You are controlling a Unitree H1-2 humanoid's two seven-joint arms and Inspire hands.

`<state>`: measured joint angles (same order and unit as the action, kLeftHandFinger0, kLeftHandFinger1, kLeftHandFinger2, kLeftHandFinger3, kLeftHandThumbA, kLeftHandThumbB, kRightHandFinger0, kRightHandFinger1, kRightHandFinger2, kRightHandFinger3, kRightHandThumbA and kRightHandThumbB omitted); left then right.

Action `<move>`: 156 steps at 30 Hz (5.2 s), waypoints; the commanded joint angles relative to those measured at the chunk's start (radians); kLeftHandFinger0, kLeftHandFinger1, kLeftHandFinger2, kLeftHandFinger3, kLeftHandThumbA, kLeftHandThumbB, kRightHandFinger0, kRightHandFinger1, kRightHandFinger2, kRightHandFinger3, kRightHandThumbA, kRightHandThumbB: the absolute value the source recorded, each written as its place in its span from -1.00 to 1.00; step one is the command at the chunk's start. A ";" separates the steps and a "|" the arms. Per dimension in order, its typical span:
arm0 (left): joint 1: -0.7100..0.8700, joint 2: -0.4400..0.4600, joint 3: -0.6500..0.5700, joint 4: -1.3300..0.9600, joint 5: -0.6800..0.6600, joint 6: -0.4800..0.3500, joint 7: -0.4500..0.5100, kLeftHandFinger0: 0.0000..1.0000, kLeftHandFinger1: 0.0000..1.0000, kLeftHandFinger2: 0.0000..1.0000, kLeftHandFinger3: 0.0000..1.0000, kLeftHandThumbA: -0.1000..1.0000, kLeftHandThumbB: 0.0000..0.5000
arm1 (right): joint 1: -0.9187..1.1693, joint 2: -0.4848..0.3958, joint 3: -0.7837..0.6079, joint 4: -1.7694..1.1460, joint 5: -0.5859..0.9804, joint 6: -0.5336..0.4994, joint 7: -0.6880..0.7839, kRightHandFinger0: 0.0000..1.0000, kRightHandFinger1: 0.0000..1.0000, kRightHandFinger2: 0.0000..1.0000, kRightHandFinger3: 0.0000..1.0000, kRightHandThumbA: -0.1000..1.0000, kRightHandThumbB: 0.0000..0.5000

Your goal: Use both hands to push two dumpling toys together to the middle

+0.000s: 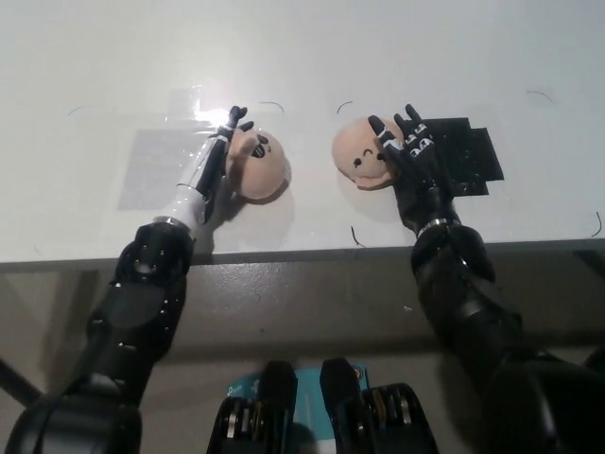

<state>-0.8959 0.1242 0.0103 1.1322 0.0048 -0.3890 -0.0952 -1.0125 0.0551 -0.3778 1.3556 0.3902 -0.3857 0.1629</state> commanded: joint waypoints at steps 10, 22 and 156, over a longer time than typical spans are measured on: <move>-0.109 -0.055 -0.011 -0.002 0.018 0.017 0.046 1.00 1.00 1.00 1.00 1.00 0.46 | -0.069 0.037 -0.020 -0.009 0.036 0.000 0.033 1.00 1.00 1.00 1.00 1.00 -0.28; -0.143 -0.081 -0.012 0.059 0.006 -0.018 0.024 1.00 1.00 1.00 1.00 1.00 0.47 | -0.078 0.068 -0.029 -0.005 0.053 -0.009 0.058 1.00 1.00 1.00 1.00 1.00 -0.42; 0.901 0.202 0.137 -0.776 -0.092 -0.081 -0.073 1.00 1.00 1.00 1.00 1.00 -0.73 | 0.893 -0.125 0.300 -0.851 -0.086 -0.060 0.087 1.00 1.00 1.00 1.00 0.79 -0.20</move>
<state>-0.0115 0.3302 0.1316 0.4008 -0.1204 -0.4295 -0.2023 -0.0939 -0.0743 -0.0715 0.5142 0.3074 -0.3884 0.2316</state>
